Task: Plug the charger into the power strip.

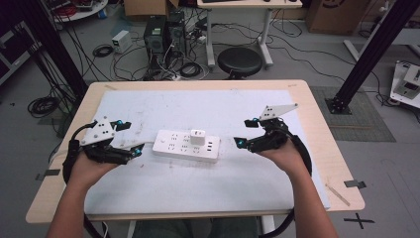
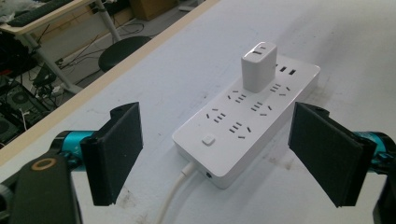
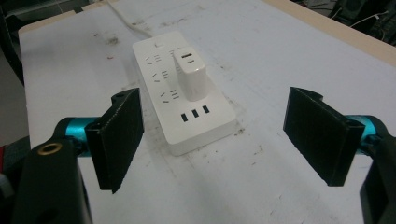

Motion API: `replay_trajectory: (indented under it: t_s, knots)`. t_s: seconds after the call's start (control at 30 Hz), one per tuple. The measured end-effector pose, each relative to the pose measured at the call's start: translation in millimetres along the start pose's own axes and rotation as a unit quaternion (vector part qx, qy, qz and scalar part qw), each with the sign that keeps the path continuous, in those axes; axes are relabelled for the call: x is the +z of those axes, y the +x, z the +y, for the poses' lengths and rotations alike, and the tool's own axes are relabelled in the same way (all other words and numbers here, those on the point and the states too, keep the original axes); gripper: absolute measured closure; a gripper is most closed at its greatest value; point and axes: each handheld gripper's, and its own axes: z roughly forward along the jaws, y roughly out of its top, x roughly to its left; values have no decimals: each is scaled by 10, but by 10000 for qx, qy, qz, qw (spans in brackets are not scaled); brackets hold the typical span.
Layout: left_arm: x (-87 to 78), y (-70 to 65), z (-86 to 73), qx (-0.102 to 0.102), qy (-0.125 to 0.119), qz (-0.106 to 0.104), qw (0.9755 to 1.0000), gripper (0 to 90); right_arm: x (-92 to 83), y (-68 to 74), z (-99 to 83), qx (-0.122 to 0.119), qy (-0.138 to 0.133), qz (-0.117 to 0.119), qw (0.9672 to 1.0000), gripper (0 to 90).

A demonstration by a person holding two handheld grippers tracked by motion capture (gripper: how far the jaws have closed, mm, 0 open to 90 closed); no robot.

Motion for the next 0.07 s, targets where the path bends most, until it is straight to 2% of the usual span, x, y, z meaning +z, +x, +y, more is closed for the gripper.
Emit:
replay_trajectory:
  t_s: [0.07]
  knots:
    - [1, 4, -8, 15, 15, -3, 10000, 178, -8, 8, -3, 2, -2, -28, 10000, 208]
